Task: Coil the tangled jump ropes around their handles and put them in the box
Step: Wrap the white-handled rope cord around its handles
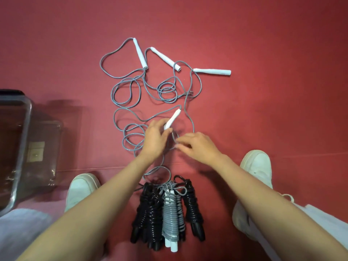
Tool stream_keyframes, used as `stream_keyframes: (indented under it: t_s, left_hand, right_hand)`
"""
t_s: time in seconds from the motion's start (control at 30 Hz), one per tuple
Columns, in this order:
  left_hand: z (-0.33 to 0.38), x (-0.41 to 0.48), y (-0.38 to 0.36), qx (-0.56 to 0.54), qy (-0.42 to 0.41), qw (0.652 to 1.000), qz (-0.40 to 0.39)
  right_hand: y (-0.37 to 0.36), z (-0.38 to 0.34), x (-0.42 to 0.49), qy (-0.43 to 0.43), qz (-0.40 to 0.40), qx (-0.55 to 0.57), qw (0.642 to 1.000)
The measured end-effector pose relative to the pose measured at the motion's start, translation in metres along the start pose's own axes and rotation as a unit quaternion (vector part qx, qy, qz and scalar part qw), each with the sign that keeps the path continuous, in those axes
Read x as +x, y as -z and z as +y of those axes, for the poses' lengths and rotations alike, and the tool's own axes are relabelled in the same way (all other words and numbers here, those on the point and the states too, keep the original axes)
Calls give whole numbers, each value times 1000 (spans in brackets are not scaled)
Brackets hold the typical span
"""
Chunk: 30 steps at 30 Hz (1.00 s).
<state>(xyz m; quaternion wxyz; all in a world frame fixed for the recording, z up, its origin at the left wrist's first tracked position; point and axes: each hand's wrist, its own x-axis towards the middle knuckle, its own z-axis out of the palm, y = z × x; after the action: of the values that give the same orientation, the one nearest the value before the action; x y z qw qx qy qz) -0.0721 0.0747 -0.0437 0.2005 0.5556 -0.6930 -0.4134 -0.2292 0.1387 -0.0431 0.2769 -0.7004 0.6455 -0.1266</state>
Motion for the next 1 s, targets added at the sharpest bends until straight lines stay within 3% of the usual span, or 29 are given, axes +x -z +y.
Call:
stream_keyframes:
  t_s: [0.1,0.13,0.27,0.37,0.57,0.63,0.7,0.73,0.8,0.83,0.9,0.97,1.0]
  left_hand:
    - [-2,2,-1,1,14,1000,14]
    - [-1,2,-2,-9,23,1000,13]
    - [3,4,-9,-102,82,991,6]
    - [11,7,-12,-162,102,981,16]
    - [17,20,-20,-134,96,986,-10]
    - [21,26,-23,-130,102,986,-4]
    - [27,31,-26,-130,108,986,6]
    - [30,34,-27,-126,108,986,12]
    - [34,39,-28,-111,107,988,17]
    - [35,42,-29,-103,108,989,16]
    - [35,45,-31,-96,112,989,8]
    - [35,46,-34,-98,120,988,-10]
    - [34,46,-36,-100,126,987,-22]
  right_hand:
    - [11,23,14,-157,185,93,966]
    - [14,33,21,-210,207,94,951]
    - [16,52,49,-309,144,50,939]
    - [17,51,62,-325,119,-10,938]
    - [23,62,69,-311,99,-70,943]
    - [26,56,66,-289,58,-142,945]
    - [32,38,59,-204,-65,-168,962]
    - [36,30,54,-157,-155,-132,966]
    - [49,22,46,-122,-318,3,940]
    - [56,25,45,-140,-323,75,933]
    - [68,46,55,-207,-159,118,958]
    - [75,70,67,-270,29,-7,962]
    - [76,79,71,-274,62,-53,958]
